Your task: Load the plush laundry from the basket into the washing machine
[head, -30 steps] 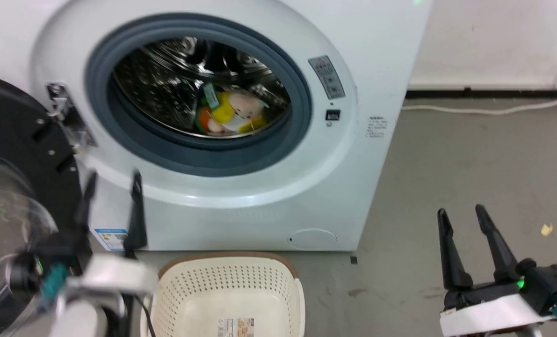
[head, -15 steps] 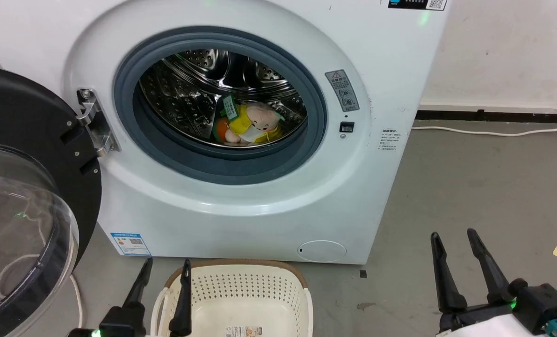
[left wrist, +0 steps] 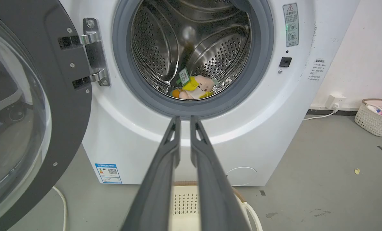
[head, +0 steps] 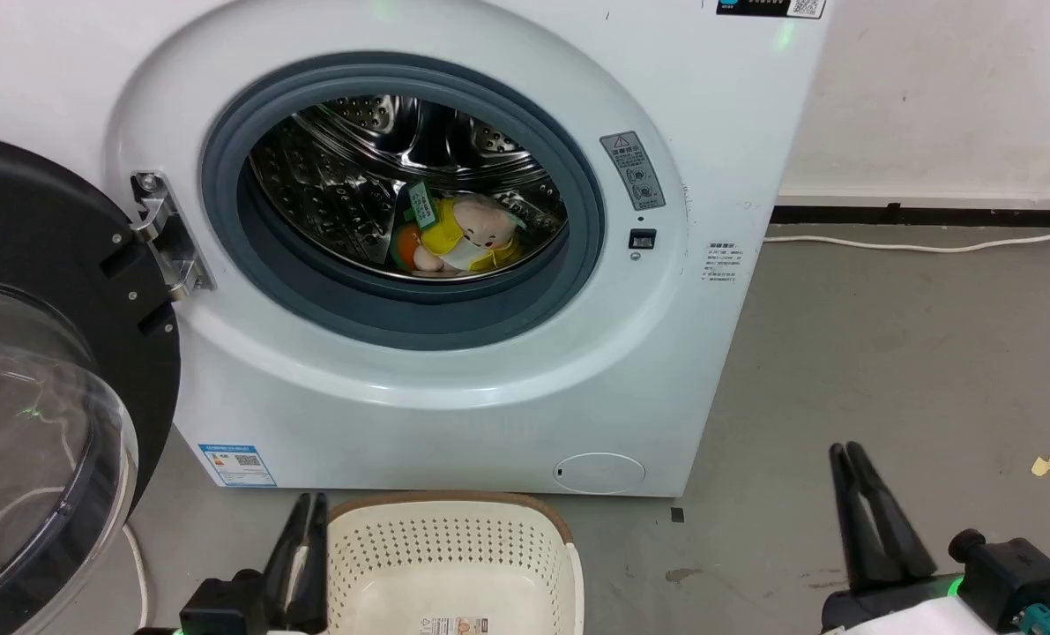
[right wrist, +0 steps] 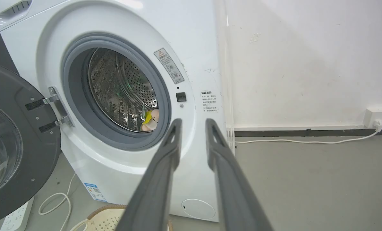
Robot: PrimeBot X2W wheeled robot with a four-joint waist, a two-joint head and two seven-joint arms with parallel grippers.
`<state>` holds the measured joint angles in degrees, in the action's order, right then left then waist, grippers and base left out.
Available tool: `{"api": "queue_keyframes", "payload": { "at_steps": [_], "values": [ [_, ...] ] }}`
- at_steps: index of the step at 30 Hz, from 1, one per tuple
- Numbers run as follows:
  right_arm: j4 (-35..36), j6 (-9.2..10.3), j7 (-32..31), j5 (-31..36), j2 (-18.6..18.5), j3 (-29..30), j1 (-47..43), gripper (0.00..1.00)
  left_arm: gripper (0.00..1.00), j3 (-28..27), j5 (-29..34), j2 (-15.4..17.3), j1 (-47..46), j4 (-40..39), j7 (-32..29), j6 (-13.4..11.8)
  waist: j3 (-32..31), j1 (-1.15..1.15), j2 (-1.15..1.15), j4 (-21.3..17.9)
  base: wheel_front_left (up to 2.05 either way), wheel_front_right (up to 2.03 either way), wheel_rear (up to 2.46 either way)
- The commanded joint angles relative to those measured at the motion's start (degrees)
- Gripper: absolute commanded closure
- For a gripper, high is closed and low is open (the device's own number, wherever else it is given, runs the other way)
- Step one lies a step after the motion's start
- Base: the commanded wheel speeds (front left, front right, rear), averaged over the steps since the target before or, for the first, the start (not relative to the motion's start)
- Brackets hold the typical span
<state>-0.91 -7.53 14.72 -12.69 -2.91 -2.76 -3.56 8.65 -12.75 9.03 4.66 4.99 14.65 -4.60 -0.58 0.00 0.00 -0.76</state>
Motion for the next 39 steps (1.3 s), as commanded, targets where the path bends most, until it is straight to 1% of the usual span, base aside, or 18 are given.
{"api": "queue_keyframes", "payload": {
  "at_steps": [1,39],
  "values": [
    [0.01,0.00,-0.12,0.10,0.00,0.02,0.03,1.00,1.00,-0.06,0.10,-0.05,-0.04,-0.04,-0.12,0.04,0.01,0.00,0.00,0.01,0.00,0.00,0.00],
    [0.28,0.01,-4.58,3.95,0.01,0.86,1.11,1.00,1.00,-2.69,3.97,-1.91,-1.45,-1.56,-4.56,1.43,0.18,0.00,0.00,0.24,0.00,0.00,0.00]
  ]
}}
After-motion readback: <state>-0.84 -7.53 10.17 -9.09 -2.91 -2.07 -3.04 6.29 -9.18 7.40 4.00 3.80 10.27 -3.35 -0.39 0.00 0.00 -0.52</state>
